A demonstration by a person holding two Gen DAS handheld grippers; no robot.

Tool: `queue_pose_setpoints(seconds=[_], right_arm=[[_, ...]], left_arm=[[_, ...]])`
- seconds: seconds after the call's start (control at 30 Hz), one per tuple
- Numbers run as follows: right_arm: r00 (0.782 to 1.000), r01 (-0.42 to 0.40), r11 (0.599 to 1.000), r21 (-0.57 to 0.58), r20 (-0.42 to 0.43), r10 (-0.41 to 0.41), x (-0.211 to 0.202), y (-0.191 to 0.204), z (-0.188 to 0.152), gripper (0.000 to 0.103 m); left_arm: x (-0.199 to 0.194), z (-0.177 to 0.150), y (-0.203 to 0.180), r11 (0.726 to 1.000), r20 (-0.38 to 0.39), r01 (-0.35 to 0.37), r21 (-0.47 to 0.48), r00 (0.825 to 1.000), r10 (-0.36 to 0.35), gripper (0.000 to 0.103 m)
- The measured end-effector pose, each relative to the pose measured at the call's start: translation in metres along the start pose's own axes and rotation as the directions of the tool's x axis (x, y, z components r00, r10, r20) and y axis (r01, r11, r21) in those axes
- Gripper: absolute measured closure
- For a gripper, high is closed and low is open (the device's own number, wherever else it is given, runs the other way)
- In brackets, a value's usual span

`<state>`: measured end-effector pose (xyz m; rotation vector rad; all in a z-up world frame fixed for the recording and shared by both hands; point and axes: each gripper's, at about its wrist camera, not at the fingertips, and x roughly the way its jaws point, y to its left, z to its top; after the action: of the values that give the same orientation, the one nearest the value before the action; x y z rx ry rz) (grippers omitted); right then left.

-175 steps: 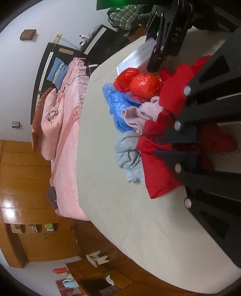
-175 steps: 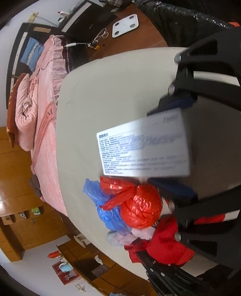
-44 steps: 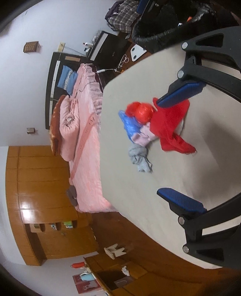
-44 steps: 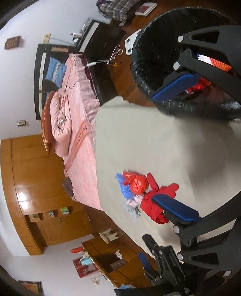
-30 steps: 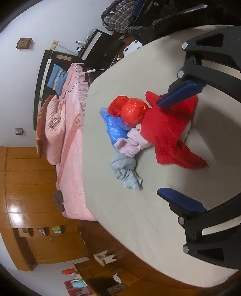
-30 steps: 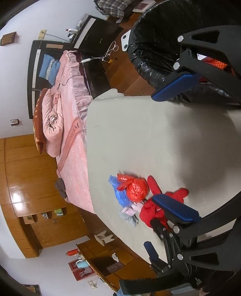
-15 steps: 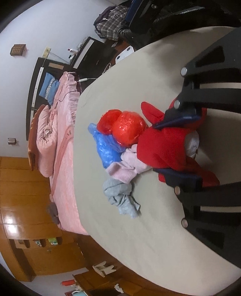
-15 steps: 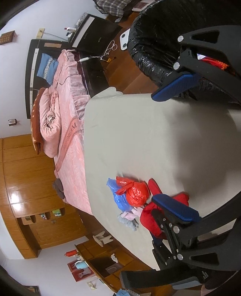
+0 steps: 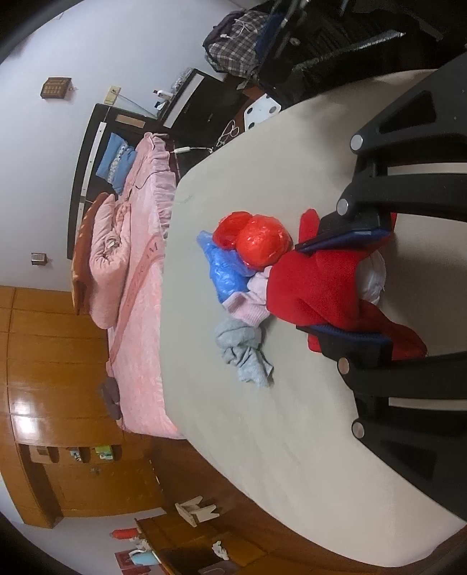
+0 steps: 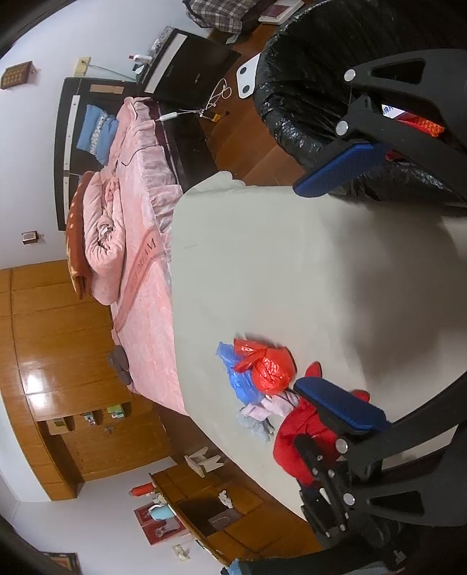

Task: Collect trash

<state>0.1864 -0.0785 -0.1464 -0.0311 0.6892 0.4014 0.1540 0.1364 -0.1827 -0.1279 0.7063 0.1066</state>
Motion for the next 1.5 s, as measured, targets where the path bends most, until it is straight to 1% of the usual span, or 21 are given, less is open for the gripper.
queue_pose_setpoints(seconds=[0.1,0.2,0.27,0.33,0.43,0.53,0.63,0.8,0.9,0.97,1.03,1.1,1.17,1.2,1.23,1.4,1.5], right_arm=[[1.000,-0.005,1.000,0.002,-0.006,0.005,0.000,0.001,-0.001,0.006],[1.000,-0.010,1.000,-0.008,-0.010,0.010,0.000,0.004,-0.001,0.006],[1.000,-0.015,1.000,-0.012,-0.015,0.015,0.001,0.007,-0.003,0.006],[1.000,-0.023,1.000,-0.017,-0.022,0.022,0.002,0.010,-0.004,0.006],[0.999,-0.032,0.999,-0.026,-0.032,0.031,0.005,0.016,-0.008,0.006],[0.998,-0.041,0.999,-0.031,-0.041,0.040,0.009,0.022,-0.010,0.006],[0.998,-0.043,0.998,-0.036,-0.054,0.041,0.015,0.029,-0.012,0.006],[0.997,-0.035,0.999,-0.026,-0.065,0.033,0.019,0.029,-0.012,0.006],[0.998,-0.032,0.999,-0.031,-0.064,0.030,0.019,0.027,-0.011,0.006],[0.997,-0.030,0.999,-0.034,-0.066,0.028,0.019,0.026,-0.010,0.006],[0.997,-0.029,0.999,-0.033,-0.065,0.027,0.019,0.026,-0.010,0.006],[0.997,-0.027,0.999,-0.030,-0.067,0.025,0.018,0.023,-0.009,0.006],[0.998,-0.025,0.999,-0.026,-0.063,0.023,0.018,0.020,-0.009,0.006],[0.998,-0.024,0.999,-0.025,-0.061,0.023,0.017,0.019,-0.008,0.006],[0.998,-0.024,0.999,-0.023,-0.058,0.022,0.016,0.018,-0.007,0.006],[0.999,-0.025,0.999,-0.020,-0.047,0.024,0.013,0.016,-0.005,0.006],[0.999,-0.028,0.999,-0.020,-0.038,0.027,0.010,0.018,-0.005,0.006]], left_arm=[[0.003,0.004,0.006,1.000,-0.004,-0.006,-0.006,1.000,0.006,0.063],[0.007,0.003,0.010,1.000,-0.019,-0.022,-0.002,1.000,0.022,0.053],[0.008,0.002,0.013,1.000,-0.022,-0.031,-0.002,0.999,0.031,0.052],[0.006,0.000,0.017,0.999,-0.019,-0.041,0.001,0.999,0.041,0.047],[0.000,-0.004,0.024,0.998,-0.004,-0.061,0.008,0.998,0.061,0.044],[-0.004,-0.008,0.036,0.997,-0.004,-0.078,0.006,0.997,0.078,0.043],[-0.005,-0.012,0.041,0.997,-0.008,-0.073,-0.002,0.997,0.073,0.043],[0.000,-0.006,0.034,0.999,-0.002,-0.035,0.003,0.999,0.035,0.044],[0.009,-0.003,0.027,0.999,-0.006,-0.031,0.021,0.999,0.031,0.044],[0.017,-0.001,0.022,0.999,-0.018,-0.025,0.028,0.999,0.026,0.052],[0.025,-0.001,0.018,0.999,-0.033,-0.011,0.036,0.999,0.012,0.071],[0.029,-0.002,0.014,0.999,-0.039,0.000,0.042,0.999,0.002,0.077],[0.027,0.000,0.014,1.000,-0.028,0.010,0.024,1.000,-0.009,0.082],[0.024,0.001,0.016,1.000,-0.024,0.016,0.013,1.000,-0.015,0.091],[0.021,0.004,0.017,1.000,-0.017,0.027,0.001,0.999,-0.027,0.094],[0.007,0.015,0.021,0.999,0.026,0.045,-0.022,0.999,-0.044,0.094],[0.001,0.021,0.023,0.999,0.045,0.039,-0.022,0.998,-0.038,0.095]])
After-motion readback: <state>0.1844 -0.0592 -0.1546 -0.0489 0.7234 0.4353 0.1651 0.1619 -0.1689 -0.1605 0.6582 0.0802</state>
